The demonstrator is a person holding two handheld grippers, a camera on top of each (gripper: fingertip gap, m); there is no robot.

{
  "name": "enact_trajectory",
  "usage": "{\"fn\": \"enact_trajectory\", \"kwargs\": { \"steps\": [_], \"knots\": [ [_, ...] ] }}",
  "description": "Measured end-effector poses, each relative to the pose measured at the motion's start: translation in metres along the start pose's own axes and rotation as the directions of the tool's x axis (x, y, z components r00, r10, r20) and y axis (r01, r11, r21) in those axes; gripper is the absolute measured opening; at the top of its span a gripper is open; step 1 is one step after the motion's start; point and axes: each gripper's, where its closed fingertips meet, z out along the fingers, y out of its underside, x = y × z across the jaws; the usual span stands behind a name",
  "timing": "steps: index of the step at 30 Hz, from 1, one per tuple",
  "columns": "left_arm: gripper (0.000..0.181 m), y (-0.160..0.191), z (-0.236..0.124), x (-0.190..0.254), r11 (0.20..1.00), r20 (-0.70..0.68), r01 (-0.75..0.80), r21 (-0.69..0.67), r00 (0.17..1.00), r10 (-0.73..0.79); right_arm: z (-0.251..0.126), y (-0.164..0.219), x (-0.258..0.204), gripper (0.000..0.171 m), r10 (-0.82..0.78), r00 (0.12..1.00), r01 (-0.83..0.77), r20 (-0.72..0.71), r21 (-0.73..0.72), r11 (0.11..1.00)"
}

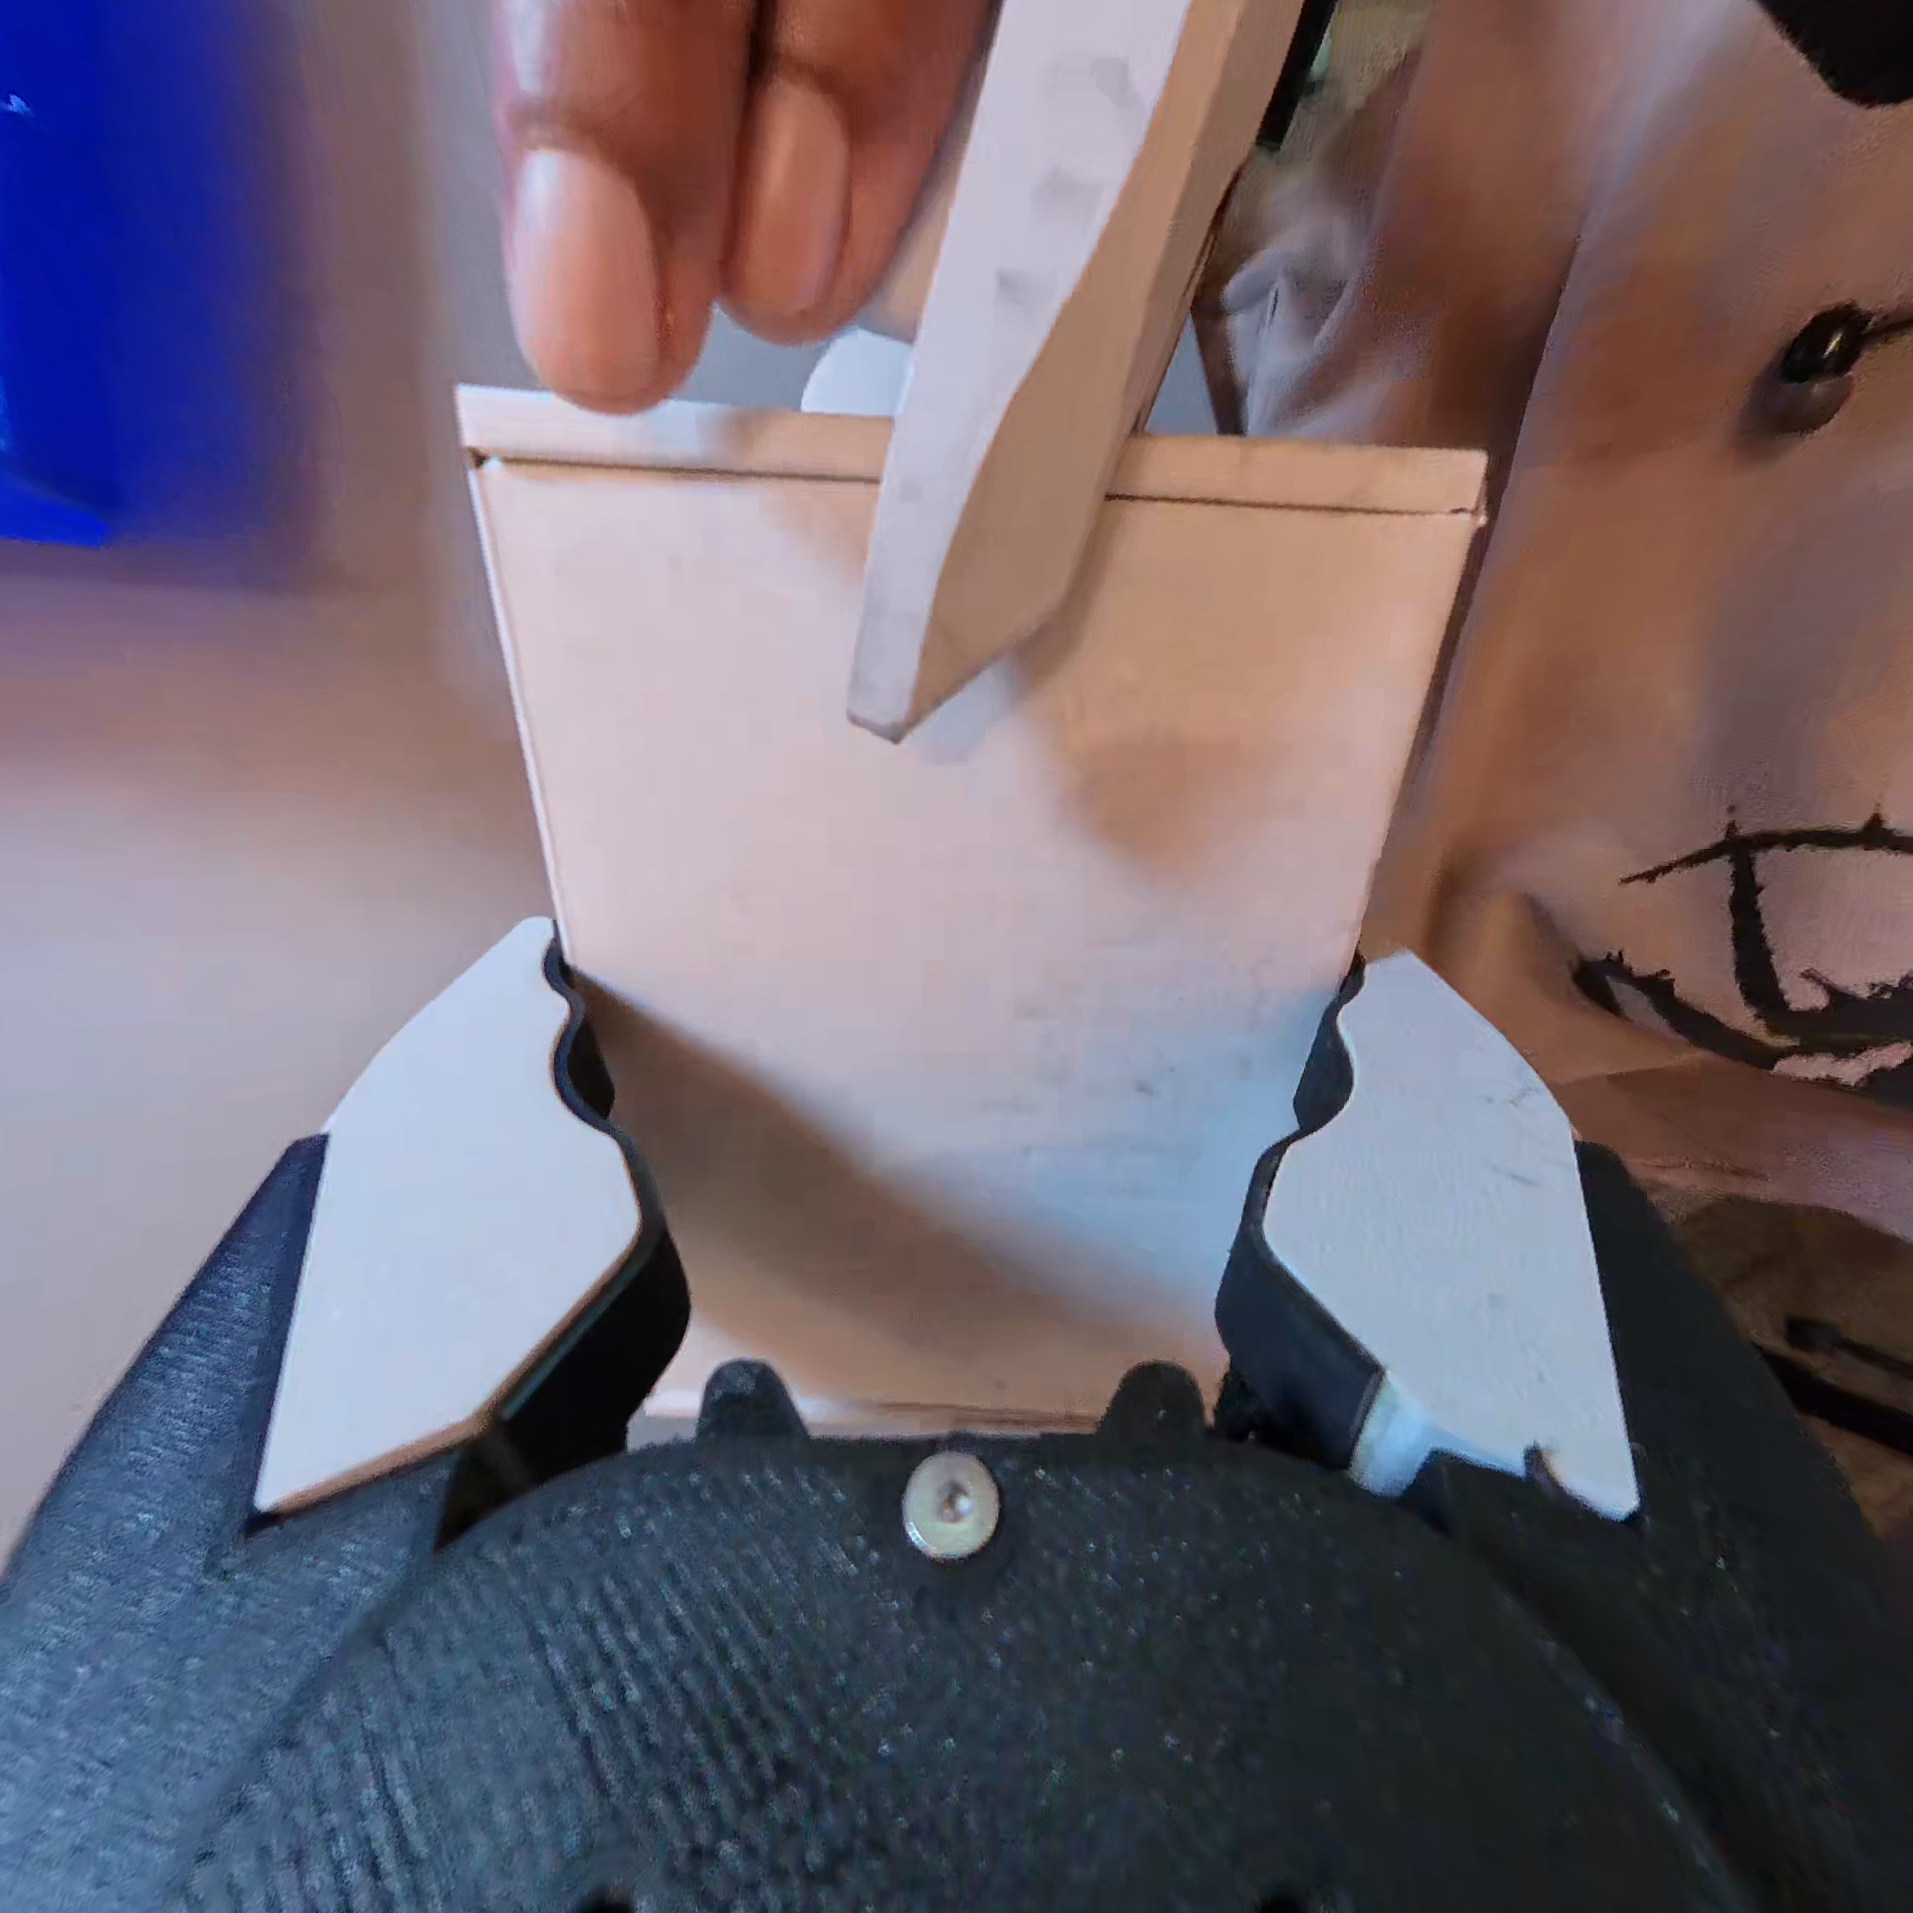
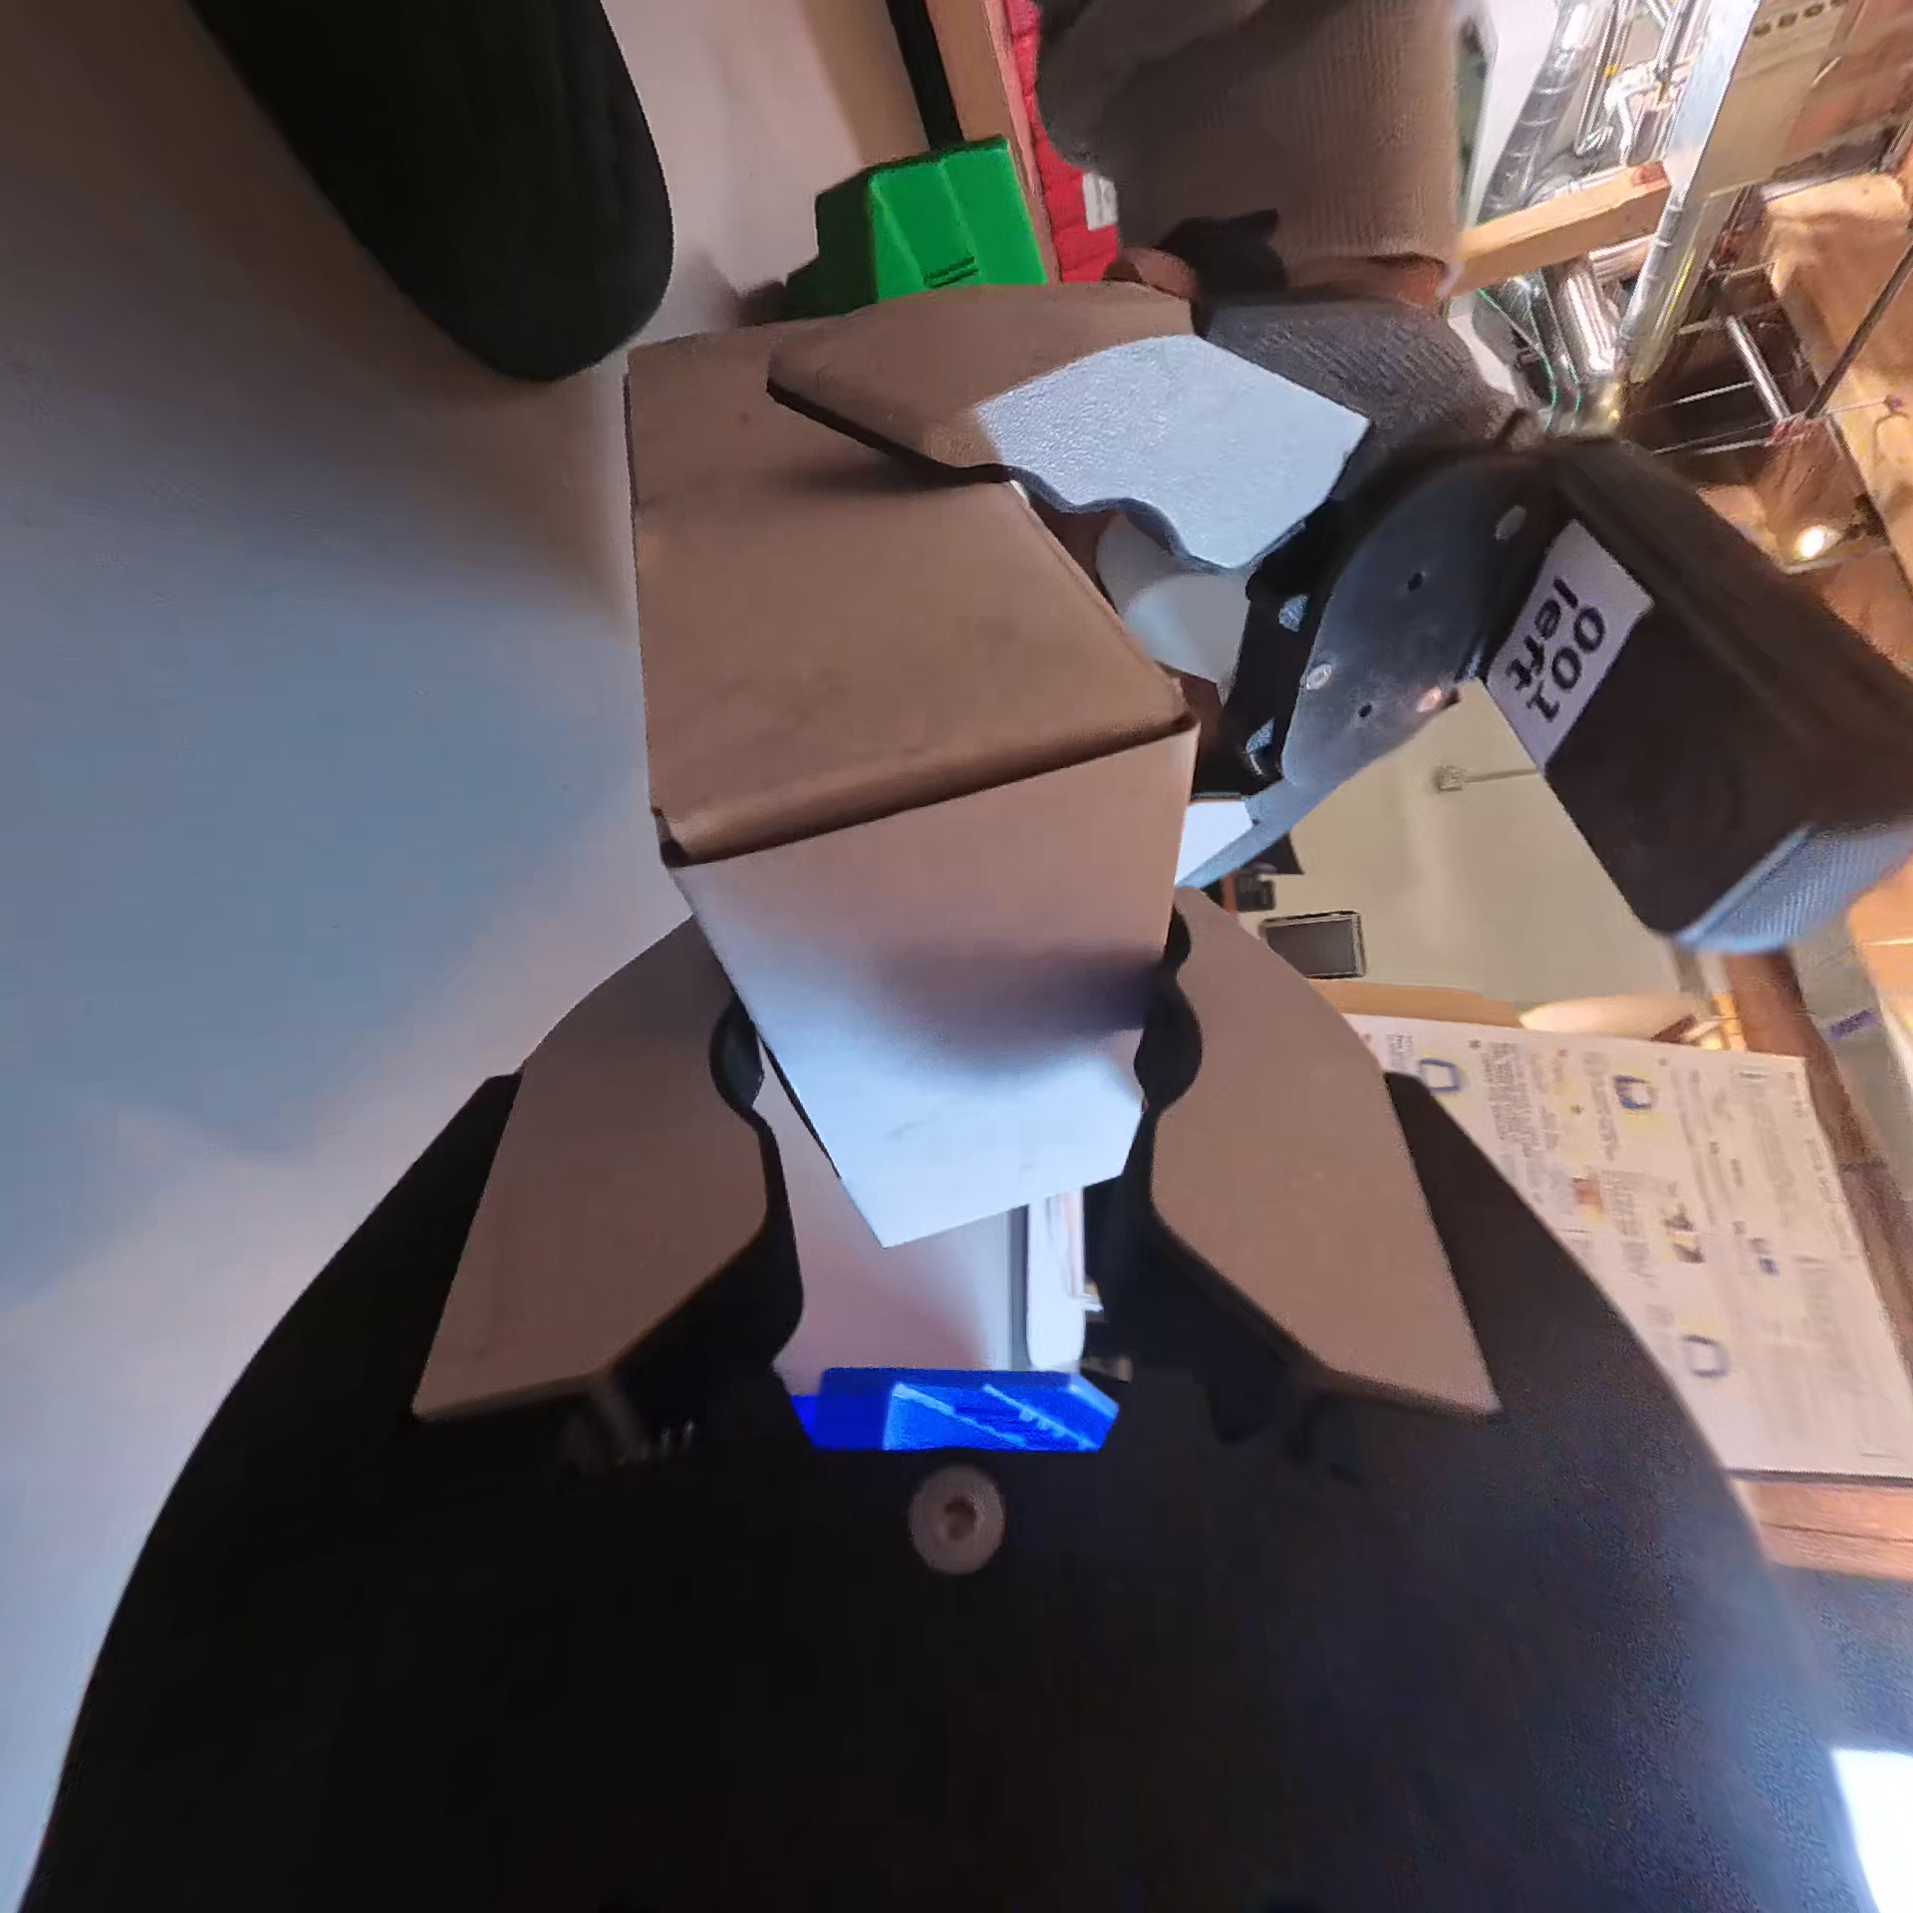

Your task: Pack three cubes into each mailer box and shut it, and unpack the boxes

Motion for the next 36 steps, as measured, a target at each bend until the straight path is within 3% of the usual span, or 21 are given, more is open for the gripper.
{"fn": "enact_trajectory", "kwargs": {
  "steps": [2,4,8,11,15,17,19,22,24,27,30,31,33,35,36],
  "knots": [
    [0.128,-0.009,-0.002,-0.003,0.994,0.015,0.044,0.105,0.999,-0.046,-0.002,0.006,-0.002,0.073,0.092,0.995,-0.093,0.029,0.022,0.995],
    [0.112,-0.018,-0.016,-0.014,0.971,0.126,0.005,0.239,0.991,-0.037,-0.003,0.016,-0.006,0.071,0.296,0.951,-0.302,0.093,0.049,0.952],
    [0.111,-0.016,-0.044,-0.015,0.906,0.244,-0.037,0.421,0.967,-0.074,-0.011,0.047,-0.004,0.070,0.616,0.769,-0.630,0.172,0.039,0.776],
    [0.109,0.003,-0.048,-0.025,0.865,0.373,-0.082,0.495,0.919,-0.126,-0.015,0.069,-0.003,0.070,0.767,0.615,-0.784,0.184,0.033,0.620],
    [0.108,0.025,-0.029,-0.054,0.803,0.423,-0.054,0.594,0.869,-0.255,-0.015,0.074,0.004,0.069,0.857,0.464,-0.885,0.225,0.070,0.461],
    [0.104,0.024,-0.012,-0.059,0.797,0.412,-0.036,0.603,0.870,-0.272,-0.011,0.072,0.000,0.069,0.859,0.455,-0.888,0.234,0.056,0.456],
    [0.089,0.021,-0.001,-0.066,0.815,0.465,-0.054,0.577,0.842,-0.274,-0.008,0.066,-0.006,0.069,0.855,0.450,-0.889,0.258,0.039,0.457],
    [0.086,0.019,-0.001,-0.068,0.823,0.502,-0.078,0.562,0.823,-0.265,-0.011,0.070,-0.011,0.068,0.860,0.430,-0.893,0.276,-0.013,0.451],
    [0.085,0.020,-0.003,-0.066,0.835,0.506,-0.076,0.545,0.824,-0.255,-0.017,0.076,-0.012,0.077,0.848,0.452,-0.871,0.278,-0.069,0.487],
    [0.085,0.029,-0.009,-0.065,0.841,0.517,-0.052,0.538,0.809,-0.280,-0.029,0.103,-0.012,0.087,0.783,0.587,-0.757,0.209,-0.204,0.621],
    [0.085,0.040,-0.012,-0.066,0.856,0.532,-0.035,0.515,0.796,-0.288,-0.040,0.138,-0.020,0.080,0.729,0.667,-0.638,0.156,-0.387,0.666],
    [0.085,0.042,-0.013,-0.067,0.856,0.535,-0.028,0.516,0.791,-0.297,-0.040,0.153,-0.022,0.071,0.727,0.678,-0.621,0.110,-0.443,0.647],
    [0.085,0.042,-0.012,-0.065,0.857,0.524,-0.024,0.514,0.800,-0.292,-0.043,0.196,-0.026,0.053,0.620,0.784,-0.504,-0.018,-0.601,0.620],
    [0.085,0.041,-0.011,-0.064,0.859,0.530,-0.027,0.510,0.797,-0.289,-0.044,0.212,-0.037,0.030,0.563,0.827,-0.421,-0.011,-0.675,0.606],
    [0.085,0.041,-0.011,-0.064,0.860,0.532,-0.028,0.510,0.796,-0.290,-0.046,0.219,-0.035,0.030,0.538,0.842,-0.404,-0.033,-0.700,0.590]
  ]
}}
